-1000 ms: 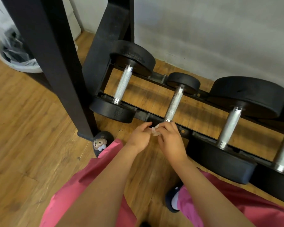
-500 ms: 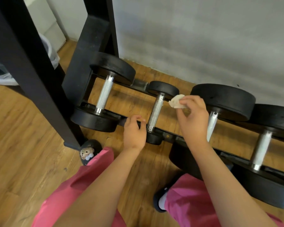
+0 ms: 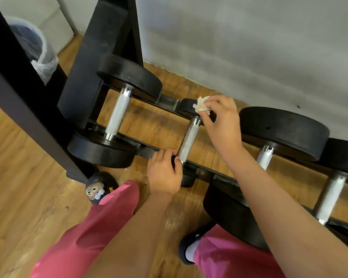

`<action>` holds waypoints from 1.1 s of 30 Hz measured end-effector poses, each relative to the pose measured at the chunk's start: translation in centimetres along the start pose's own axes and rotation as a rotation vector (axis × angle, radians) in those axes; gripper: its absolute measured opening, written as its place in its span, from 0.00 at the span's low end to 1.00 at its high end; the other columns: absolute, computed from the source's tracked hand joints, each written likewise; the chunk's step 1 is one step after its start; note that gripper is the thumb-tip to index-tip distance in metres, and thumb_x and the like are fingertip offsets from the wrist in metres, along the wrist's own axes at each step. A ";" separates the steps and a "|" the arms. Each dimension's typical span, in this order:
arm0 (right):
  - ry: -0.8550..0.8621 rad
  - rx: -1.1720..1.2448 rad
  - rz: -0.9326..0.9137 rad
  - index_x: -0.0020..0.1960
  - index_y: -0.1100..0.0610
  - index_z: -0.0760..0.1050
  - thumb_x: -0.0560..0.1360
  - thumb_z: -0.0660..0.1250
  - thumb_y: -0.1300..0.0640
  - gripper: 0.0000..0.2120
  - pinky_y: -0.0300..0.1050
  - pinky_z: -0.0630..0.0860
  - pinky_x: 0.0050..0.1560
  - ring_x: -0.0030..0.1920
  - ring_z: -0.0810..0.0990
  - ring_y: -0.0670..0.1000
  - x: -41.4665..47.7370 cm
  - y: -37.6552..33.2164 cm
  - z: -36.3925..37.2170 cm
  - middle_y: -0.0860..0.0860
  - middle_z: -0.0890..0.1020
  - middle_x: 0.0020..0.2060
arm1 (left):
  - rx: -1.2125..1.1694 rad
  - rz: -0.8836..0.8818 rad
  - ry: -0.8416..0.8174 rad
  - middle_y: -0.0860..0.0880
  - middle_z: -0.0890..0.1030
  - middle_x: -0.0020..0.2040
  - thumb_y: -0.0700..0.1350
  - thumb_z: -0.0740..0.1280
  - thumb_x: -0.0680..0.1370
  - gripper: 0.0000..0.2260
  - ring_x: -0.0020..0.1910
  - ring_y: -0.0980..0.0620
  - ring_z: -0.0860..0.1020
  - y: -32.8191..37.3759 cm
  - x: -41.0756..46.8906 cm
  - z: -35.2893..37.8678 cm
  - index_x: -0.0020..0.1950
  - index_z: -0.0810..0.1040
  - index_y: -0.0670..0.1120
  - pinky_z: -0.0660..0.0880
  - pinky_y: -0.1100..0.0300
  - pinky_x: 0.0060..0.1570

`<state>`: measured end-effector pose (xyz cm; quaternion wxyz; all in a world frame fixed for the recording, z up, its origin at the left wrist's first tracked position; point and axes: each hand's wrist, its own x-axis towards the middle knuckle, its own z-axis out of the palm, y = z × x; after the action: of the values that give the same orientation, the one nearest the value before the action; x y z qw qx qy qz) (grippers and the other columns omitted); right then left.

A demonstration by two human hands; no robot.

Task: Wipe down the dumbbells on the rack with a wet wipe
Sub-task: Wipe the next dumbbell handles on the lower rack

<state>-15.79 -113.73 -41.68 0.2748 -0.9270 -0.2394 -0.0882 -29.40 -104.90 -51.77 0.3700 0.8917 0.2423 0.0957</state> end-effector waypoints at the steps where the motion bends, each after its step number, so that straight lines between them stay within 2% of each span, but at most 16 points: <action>1: -0.036 -0.030 -0.059 0.53 0.62 0.82 0.74 0.71 0.62 0.08 0.24 0.61 0.57 0.57 0.74 0.53 0.6 -0.2 0.9 0.53 0.81 0.51 | -0.001 0.004 0.001 0.48 0.80 0.45 0.50 0.54 0.76 0.16 0.46 0.45 0.76 -0.1 0.1 0.0 0.51 0.78 0.45 0.71 0.50 0.47; 4: -0.116 -0.104 -0.199 0.51 0.62 0.83 0.73 0.72 0.63 0.07 0.37 0.68 0.57 0.56 0.75 0.56 2.0 -0.9 2.9 0.54 0.82 0.50 | 0.000 -0.025 -0.007 0.49 0.80 0.45 0.50 0.54 0.76 0.16 0.46 0.45 0.76 0.0 0.2 0.1 0.51 0.78 0.46 0.71 0.51 0.47; 5: -0.120 -0.111 -0.208 0.51 0.62 0.83 0.73 0.72 0.64 0.07 0.39 0.69 0.56 0.56 0.76 0.55 2.1 -0.7 3.0 0.54 0.83 0.50 | 0.002 -0.035 -0.009 0.49 0.80 0.44 0.50 0.54 0.75 0.16 0.46 0.45 0.76 0.1 0.1 0.1 0.50 0.78 0.46 0.70 0.51 0.47; 10: 0.013 -0.058 -0.130 0.51 0.62 0.83 0.71 0.74 0.65 0.09 0.32 0.64 0.58 0.56 0.76 0.54 0.0 0.9 1.4 0.54 0.83 0.50 | 0.028 -0.031 -0.002 0.50 0.80 0.42 0.51 0.54 0.75 0.15 0.44 0.46 0.77 0.1 0.0 0.2 0.49 0.78 0.47 0.68 0.53 0.46; 14: -0.121 -0.122 -0.221 0.50 0.63 0.83 0.71 0.73 0.66 0.07 0.44 0.73 0.55 0.55 0.77 0.57 2.4 -0.5 2.2 0.55 0.84 0.48 | 0.026 -0.041 -0.003 0.49 0.81 0.42 0.51 0.53 0.75 0.17 0.44 0.46 0.77 0.3 0.0 0.3 0.50 0.79 0.47 0.68 0.53 0.47; 16: -0.207 -0.152 -0.213 0.52 0.62 0.82 0.74 0.71 0.64 0.07 0.42 0.70 0.55 0.56 0.76 0.55 3.1 -0.3 0.9 0.55 0.83 0.50 | 0.020 -0.055 -0.014 0.49 0.82 0.43 0.50 0.54 0.75 0.16 0.44 0.46 0.77 0.2 0.1 0.3 0.51 0.79 0.46 0.68 0.53 0.48; 18: -0.199 -0.152 -0.118 0.53 0.61 0.82 0.76 0.69 0.62 0.07 0.37 0.66 0.54 0.55 0.76 0.54 2.6 0.9 -1.9 0.54 0.83 0.51 | -0.001 -0.069 -0.025 0.49 0.82 0.43 0.49 0.57 0.75 0.13 0.45 0.46 0.77 0.0 0.2 0.4 0.51 0.79 0.46 0.68 0.52 0.50; 21: 0.057 0.013 0.091 0.53 0.60 0.82 0.76 0.69 0.60 0.07 0.29 0.67 0.52 0.53 0.77 0.48 0.5 1.1 -6.6 0.51 0.82 0.50 | -0.026 -0.081 -0.038 0.50 0.81 0.43 0.49 0.59 0.76 0.11 0.46 0.46 0.76 -0.1 0.2 0.3 0.51 0.78 0.47 0.66 0.53 0.51; 23: 0.157 0.114 0.169 0.53 0.58 0.82 0.76 0.70 0.59 0.07 0.31 0.71 0.56 0.53 0.78 0.45 -1.6 0.2 -7.4 0.47 0.81 0.50 | -0.023 -0.083 -0.065 0.50 0.81 0.44 0.48 0.61 0.78 0.08 0.48 0.47 0.76 -0.1 0.3 0.2 0.52 0.78 0.47 0.66 0.53 0.53; 26: 0.171 0.282 0.315 0.55 0.56 0.81 0.75 0.70 0.59 0.09 0.37 0.75 0.57 0.54 0.78 0.44 -5.1 -1.0 -4.7 0.47 0.81 0.50 | -0.060 -0.137 -0.128 0.52 0.82 0.46 0.52 0.65 0.79 0.09 0.51 0.49 0.76 0.2 0.6 -0.2 0.53 0.78 0.48 0.67 0.54 0.57; 28: 0.187 0.360 0.424 0.56 0.56 0.81 0.76 0.70 0.59 0.09 0.38 0.75 0.56 0.53 0.78 0.44 -6.9 -1.5 -1.9 0.47 0.81 0.50 | -0.171 -0.242 -0.144 0.57 0.80 0.42 0.56 0.65 0.79 0.10 0.50 0.51 0.76 0.8 0.7 -0.7 0.48 0.78 0.51 0.70 0.50 0.59; 30: 0.232 0.457 0.542 0.55 0.58 0.81 0.76 0.69 0.59 0.09 0.32 0.75 0.51 0.51 0.79 0.44 -8.2 -1.6 0.2 0.48 0.82 0.49 | -0.211 -0.310 -0.145 0.59 0.77 0.39 0.59 0.64 0.78 0.10 0.49 0.52 0.76 1.6 0.9 -0.6 0.45 0.76 0.54 0.71 0.47 0.58; 33: 0.259 0.620 0.674 0.48 0.58 0.81 0.77 0.69 0.58 0.04 0.32 0.72 0.42 0.42 0.78 0.41 -8.1 -1.7 2.2 0.49 0.82 0.41 | -0.117 -0.288 -0.046 0.59 0.78 0.39 0.62 0.63 0.77 0.12 0.46 0.54 0.76 2.0 0.9 -0.2 0.44 0.75 0.54 0.74 0.48 0.54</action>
<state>-23.59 -114.53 -45.11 0.5795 -0.8086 0.0960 -0.0331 -27.92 -105.54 -50.20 0.4368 0.8265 0.3533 0.0352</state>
